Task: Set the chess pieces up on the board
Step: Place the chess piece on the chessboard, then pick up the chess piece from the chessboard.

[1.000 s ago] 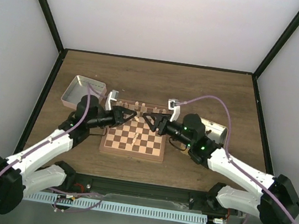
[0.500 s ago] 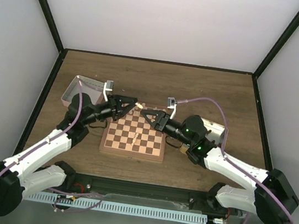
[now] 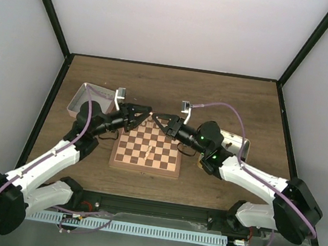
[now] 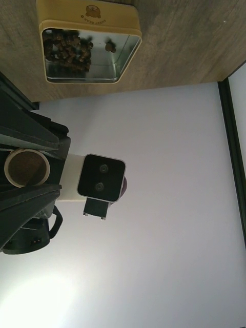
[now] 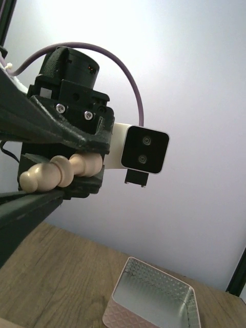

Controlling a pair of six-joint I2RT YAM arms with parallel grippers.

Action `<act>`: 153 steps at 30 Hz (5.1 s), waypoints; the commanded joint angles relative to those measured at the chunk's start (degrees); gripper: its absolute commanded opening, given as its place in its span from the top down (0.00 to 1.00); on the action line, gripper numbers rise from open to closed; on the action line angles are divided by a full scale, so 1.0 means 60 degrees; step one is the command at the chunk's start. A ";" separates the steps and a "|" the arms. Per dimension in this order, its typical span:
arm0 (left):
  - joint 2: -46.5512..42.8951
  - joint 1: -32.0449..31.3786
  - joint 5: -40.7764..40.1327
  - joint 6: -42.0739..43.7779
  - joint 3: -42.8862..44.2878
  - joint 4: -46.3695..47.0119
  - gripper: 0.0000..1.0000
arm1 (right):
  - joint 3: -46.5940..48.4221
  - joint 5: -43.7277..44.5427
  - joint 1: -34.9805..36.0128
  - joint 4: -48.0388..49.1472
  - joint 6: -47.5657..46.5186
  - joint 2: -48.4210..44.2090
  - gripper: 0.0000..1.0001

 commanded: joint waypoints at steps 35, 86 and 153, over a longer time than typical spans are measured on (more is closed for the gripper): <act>-0.0756 0.0277 -0.7438 0.9596 0.1931 -0.7295 0.34 | 0.9823 0.4393 -0.0946 -1.5059 -0.7860 0.6423 0.98; -0.0812 0.0322 -0.6883 0.9349 0.1337 -0.7004 0.32 | 1.2077 0.4501 -0.0874 -1.6149 -0.8015 0.8975 0.83; -0.1134 0.0458 -0.8036 0.8976 0.1279 -0.7167 0.32 | 0.8539 0.3702 0.1063 -1.4069 -0.5385 0.6222 0.58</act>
